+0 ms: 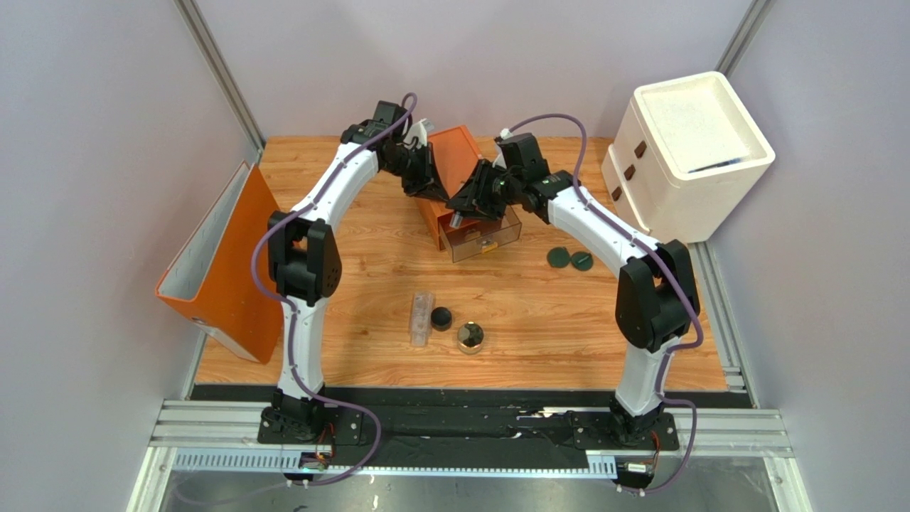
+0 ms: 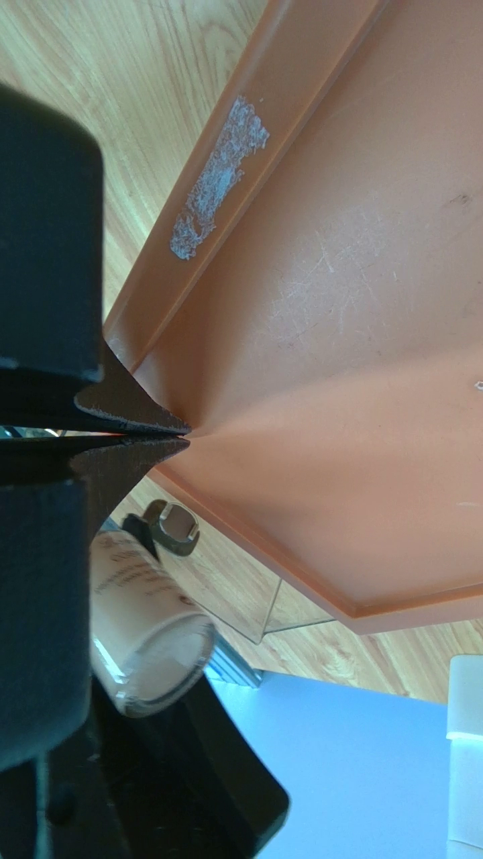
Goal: Organize the makeup
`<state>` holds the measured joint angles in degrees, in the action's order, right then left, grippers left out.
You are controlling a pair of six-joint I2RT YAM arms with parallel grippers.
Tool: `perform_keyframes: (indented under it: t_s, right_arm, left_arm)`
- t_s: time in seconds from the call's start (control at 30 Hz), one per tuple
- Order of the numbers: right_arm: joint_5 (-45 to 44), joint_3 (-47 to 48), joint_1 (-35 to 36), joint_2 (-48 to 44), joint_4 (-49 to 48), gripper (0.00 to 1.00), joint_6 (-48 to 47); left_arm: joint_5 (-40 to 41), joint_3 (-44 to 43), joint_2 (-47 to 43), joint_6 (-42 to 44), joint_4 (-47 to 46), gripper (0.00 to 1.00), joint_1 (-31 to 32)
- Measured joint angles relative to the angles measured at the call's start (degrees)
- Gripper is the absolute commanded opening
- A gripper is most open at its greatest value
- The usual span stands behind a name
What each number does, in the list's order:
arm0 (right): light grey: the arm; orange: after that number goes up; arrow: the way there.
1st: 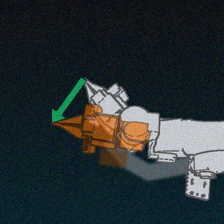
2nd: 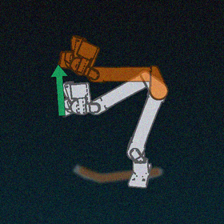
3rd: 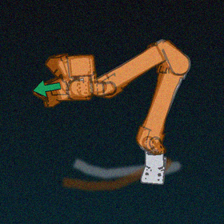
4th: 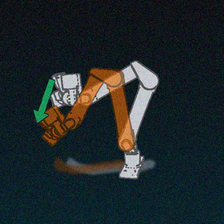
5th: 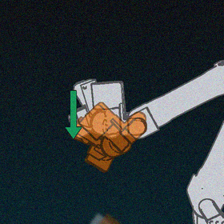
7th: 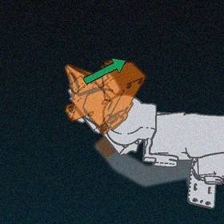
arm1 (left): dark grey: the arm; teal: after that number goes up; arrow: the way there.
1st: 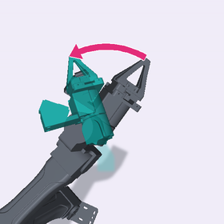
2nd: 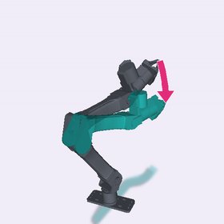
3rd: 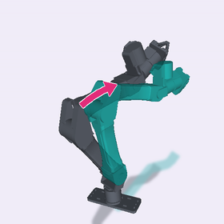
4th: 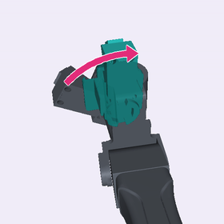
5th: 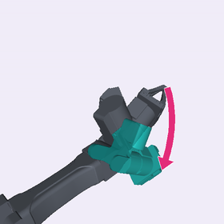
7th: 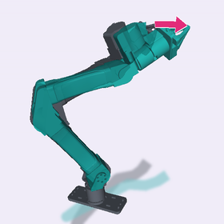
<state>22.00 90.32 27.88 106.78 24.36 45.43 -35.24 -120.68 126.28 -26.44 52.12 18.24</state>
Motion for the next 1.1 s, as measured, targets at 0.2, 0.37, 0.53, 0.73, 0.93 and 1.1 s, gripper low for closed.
perform_keyframes:
  t_s: [0.2, 0.37, 0.53, 0.73, 0.93, 1.1]
  right_arm:
    - [-1.81, 0.81, 0.81, -0.15, 3.82, 0.55, 0.07]
    - [-3.76, 0.09, 0.81, -0.81, 6.91, 0.77, 0.17]
    - [-5.51, -0.7, 0.81, -2.62, 8.28, 0.91, -0.24]
    - [-7.91, 0.61, 0.98, -5.07, 11.1, 0.9, -2.47]
    - [-10.8, 5.05, 3.69, -5.44, 16.26, 0.89, -8.22]
    - [-12.92, 10.45, 11.04, -5.4, 23.06, 0.86, -16.06]
  left_arm:
    - [0.39, 0.0, -0.13, 0.04, 0.24, 0.0, 0.0]
    - [0.59, 0.0, -0.17, 0.24, 0.46, 0.0, 0.0]
    - [0.59, 0.0, -0.17, 0.24, 0.52, 0.0, 0.0]
    - [0.59, 0.0, -0.2, 0.22, 0.63, 0.0, 0.0]
    - [0.85, -0.28, -0.2, 0.26, 0.98, 0.0, 0.02]
    - [1.6, -0.9, -0.2, 0.46, 2.23, 0.0, 0.02]
